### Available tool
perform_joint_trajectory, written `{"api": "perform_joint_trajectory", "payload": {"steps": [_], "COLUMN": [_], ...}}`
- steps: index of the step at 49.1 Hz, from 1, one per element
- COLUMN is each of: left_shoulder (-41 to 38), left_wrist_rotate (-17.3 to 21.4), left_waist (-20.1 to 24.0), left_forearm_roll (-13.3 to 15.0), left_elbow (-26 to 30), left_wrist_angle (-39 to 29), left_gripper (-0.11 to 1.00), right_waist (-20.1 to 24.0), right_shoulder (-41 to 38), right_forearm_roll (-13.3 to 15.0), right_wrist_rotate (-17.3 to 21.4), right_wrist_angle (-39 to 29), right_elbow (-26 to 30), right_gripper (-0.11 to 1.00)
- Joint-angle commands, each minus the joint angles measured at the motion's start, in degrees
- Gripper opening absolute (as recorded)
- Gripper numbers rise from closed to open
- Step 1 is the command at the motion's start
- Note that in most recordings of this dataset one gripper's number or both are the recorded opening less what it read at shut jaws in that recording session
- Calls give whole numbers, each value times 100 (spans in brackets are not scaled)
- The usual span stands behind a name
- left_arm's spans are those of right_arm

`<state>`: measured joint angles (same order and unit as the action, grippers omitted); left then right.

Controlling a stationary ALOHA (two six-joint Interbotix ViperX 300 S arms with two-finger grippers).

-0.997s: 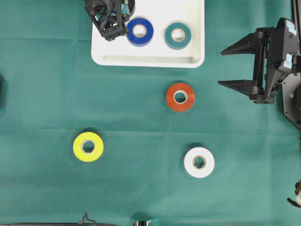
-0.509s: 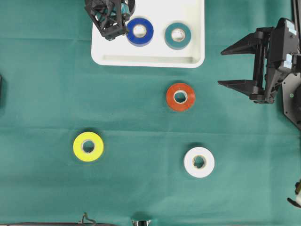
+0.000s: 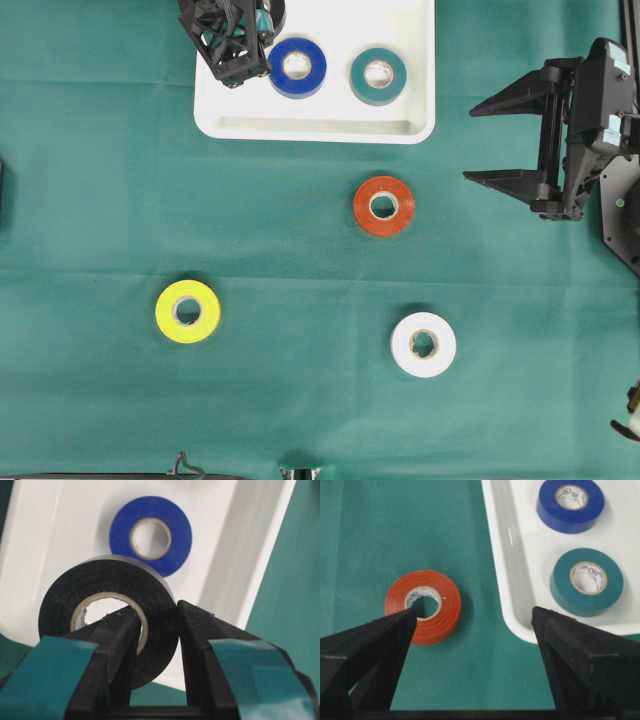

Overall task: Pick up the tape from a random location and place it into the white case.
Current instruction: 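Carry the black roll over the tray's left corner and lower it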

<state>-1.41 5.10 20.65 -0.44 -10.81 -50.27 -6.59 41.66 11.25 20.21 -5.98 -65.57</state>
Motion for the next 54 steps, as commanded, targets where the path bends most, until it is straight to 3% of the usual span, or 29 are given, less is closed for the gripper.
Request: {"api": "perform_joint_trajectory", "payload": {"steps": [1, 36, 54], "left_shoulder": [141, -527, -633], "left_wrist_rotate": [-9, 0, 26], "left_waist": [18, 352, 492], "left_forearm_roll": [-9, 0, 18], "left_elbow": [62, -896, -1125], "left_wrist_angle": [35, 1626, 2048], "left_gripper": [19, 19, 19], "right_waist": [-9, 0, 0], "right_shoulder": [0, 0, 0], "right_forearm_roll": [9, 9, 9], "right_wrist_rotate": [-9, -9, -9], "right_wrist_angle": [18, -18, -9], "right_elbow": [79, 79, 79], "right_gripper": [90, 90, 90]}}
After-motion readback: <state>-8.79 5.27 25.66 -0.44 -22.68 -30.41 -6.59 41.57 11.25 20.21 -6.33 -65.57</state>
